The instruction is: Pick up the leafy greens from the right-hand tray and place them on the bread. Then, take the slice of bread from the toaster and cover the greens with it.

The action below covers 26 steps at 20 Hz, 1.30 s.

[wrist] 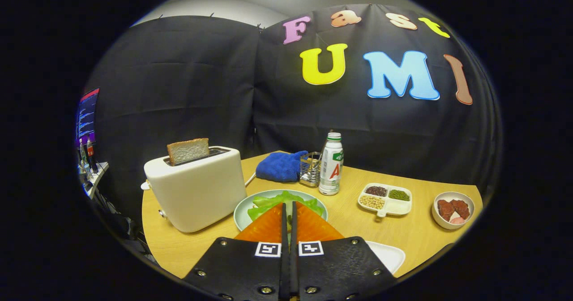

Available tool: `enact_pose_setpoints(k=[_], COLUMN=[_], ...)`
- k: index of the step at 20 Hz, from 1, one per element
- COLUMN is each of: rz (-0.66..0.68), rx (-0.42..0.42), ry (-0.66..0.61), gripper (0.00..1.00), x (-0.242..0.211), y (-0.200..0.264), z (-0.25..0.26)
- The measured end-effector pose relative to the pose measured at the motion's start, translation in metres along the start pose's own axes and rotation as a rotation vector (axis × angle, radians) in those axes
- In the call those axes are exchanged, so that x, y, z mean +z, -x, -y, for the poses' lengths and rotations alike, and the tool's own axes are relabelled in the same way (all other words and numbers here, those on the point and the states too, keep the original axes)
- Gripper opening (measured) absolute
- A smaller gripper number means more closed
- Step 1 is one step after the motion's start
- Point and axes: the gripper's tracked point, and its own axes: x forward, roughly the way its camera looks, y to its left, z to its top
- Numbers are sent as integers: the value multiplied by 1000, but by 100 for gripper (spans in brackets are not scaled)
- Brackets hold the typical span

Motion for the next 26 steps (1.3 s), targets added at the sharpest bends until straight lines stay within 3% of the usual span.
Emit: enact_pose_setpoints(k=[8, 12, 14, 16, 18, 19, 26], rz=[-46, -107, -133, -140, -138, -128, 5], rx=[-38, -9, -2, -8, -36, -48, -112], ry=[-32, -48, -48, -47, -35, -35, -81], gripper=[0, 0, 8, 10, 24, 45, 47], x=[-20, -38, -45, -47, -47, -44, -10], y=[-60, -65, -63, -62, -56, -52, -5], z=[2, -10, -14, -15, -10, -7, -12])
